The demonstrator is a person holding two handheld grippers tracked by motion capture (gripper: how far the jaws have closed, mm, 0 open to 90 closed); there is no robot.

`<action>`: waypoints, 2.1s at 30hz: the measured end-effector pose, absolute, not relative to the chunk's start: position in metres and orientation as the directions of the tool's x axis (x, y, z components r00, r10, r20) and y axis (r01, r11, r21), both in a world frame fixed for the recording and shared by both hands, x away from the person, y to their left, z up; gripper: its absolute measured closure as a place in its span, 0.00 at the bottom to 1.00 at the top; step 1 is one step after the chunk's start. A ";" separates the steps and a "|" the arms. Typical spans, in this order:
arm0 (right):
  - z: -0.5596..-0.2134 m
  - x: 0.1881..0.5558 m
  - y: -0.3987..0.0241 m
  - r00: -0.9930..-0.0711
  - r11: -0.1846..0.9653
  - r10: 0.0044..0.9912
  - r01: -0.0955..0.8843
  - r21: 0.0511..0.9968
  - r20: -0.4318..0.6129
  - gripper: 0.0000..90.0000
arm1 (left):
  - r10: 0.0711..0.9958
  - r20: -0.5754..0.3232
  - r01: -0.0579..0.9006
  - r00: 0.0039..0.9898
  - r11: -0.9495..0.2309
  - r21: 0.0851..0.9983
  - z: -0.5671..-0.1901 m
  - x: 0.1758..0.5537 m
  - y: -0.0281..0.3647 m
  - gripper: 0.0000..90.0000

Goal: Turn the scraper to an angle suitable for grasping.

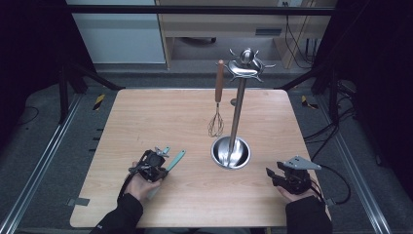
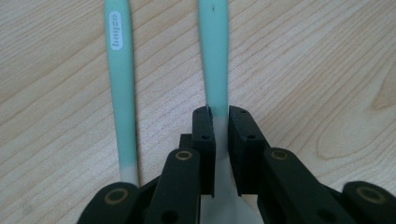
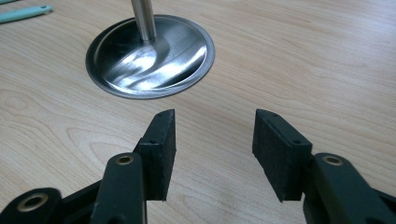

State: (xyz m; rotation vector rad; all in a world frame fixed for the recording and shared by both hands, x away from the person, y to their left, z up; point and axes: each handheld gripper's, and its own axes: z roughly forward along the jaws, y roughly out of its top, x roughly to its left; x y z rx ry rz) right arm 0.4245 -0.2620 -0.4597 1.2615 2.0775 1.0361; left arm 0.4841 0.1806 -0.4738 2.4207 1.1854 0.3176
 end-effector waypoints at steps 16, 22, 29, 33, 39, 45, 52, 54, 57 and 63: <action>-0.459 0.424 -0.263 -0.450 0.283 0.893 0.516 0.808 -0.025 0.55 | 0.779 0.025 0.614 0.627 -0.513 0.599 -0.438 0.463 0.190 0.91; -0.459 0.425 -0.263 -0.450 0.282 0.893 0.514 0.810 -0.025 0.55 | 0.773 0.036 0.587 0.634 -0.511 0.628 -0.431 0.457 0.187 0.91; -0.459 0.425 -0.263 -0.453 0.287 0.891 0.510 0.811 -0.030 0.55 | 0.772 0.054 0.546 0.634 -0.496 0.675 -0.418 0.450 0.187 0.91; -0.459 0.425 -0.263 -0.452 0.287 0.891 0.509 0.811 -0.031 0.55 | 0.773 0.058 0.527 0.631 -0.483 0.700 -0.409 0.447 0.190 0.91; -0.459 0.425 -0.263 -0.453 0.286 0.891 0.509 0.812 -0.030 0.55 | 0.783 0.053 0.499 0.620 -0.445 0.743 -0.397 0.443 0.195 0.91; -0.459 0.425 -0.263 -0.453 0.286 0.891 0.507 0.813 -0.031 0.55 | 0.791 0.056 0.465 0.609 -0.414 0.782 -0.385 0.440 0.202 0.91; -0.459 0.426 -0.263 -0.454 0.287 0.891 0.507 0.813 -0.032 0.55 | 0.792 0.050 0.436 0.609 -0.387 0.812 -0.373 0.435 0.203 0.91; -0.459 0.426 -0.263 -0.455 0.288 0.890 0.506 0.813 -0.033 0.55 | 0.792 0.050 0.423 0.608 -0.376 0.824 -0.370 0.433 0.203 0.91; -0.459 0.426 -0.263 -0.454 0.288 0.890 0.505 0.814 -0.034 0.55 | 0.792 0.049 0.408 0.609 -0.365 0.837 -0.365 0.431 0.204 0.91; -0.458 0.426 -0.264 -0.450 0.280 0.892 0.505 0.816 -0.028 0.55 | 0.787 0.045 0.375 0.615 -0.342 0.861 -0.357 0.425 0.204 0.91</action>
